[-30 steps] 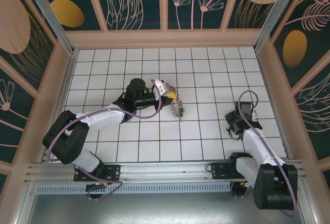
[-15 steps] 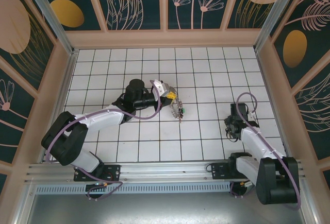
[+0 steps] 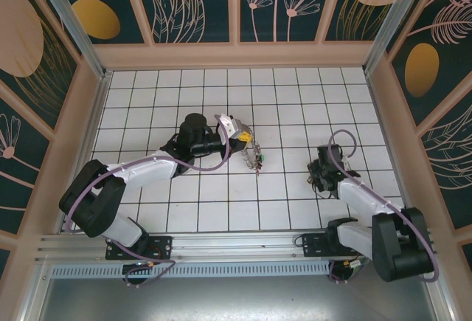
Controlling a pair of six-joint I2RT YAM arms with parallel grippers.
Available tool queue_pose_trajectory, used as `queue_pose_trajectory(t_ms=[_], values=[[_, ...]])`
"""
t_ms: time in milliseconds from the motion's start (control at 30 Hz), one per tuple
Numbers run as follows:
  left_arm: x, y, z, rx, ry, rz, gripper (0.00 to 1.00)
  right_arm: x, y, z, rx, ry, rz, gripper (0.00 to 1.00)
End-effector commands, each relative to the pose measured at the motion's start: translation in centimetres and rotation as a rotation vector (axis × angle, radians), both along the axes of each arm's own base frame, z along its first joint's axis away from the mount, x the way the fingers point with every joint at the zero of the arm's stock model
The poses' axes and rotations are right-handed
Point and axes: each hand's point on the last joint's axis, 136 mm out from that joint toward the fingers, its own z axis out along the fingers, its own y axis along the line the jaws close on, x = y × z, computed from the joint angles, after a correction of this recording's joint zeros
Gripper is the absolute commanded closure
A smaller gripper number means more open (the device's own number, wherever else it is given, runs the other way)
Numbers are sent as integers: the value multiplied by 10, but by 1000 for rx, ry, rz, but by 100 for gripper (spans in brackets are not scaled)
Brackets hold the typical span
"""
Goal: Put the keys on the keyring
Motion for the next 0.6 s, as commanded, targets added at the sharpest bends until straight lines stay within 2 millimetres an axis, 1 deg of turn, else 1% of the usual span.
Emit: queue_pose_trajectory(t_ms=[0,33,100,200,300,333,400,467,500,533,567], values=[[4,-2,30,-66,-65,7,100,12,21,5,3,12,96,72],[4,-2,29,-64,-63,6,100,16,23,7,-15,14,131,72],[4,-2,30,-64,-63,6,100,19,20,9,-74,44,170,72],[4,-1,31,-63,-67,15,100,21,6,16,-209,84,217,69],[4,0,31,-63,-70,20,100,26,-1,29,-304,70,293,65],[4,0,31,-62,-70,21,100,28,0,36,-326,52,334,64],[5,-1,30,-62,-68,21,100,32,11,42,-333,9,449,62],[5,-1,31,-62,-69,18,100,29,17,45,-336,-14,529,62],[6,-1,30,-61,-68,20,100,26,21,46,-330,-32,573,63],[6,-1,30,-61,-67,19,100,22,22,44,-327,-34,581,64],[6,-2,31,-62,-67,19,100,19,21,43,-319,-37,582,67]])
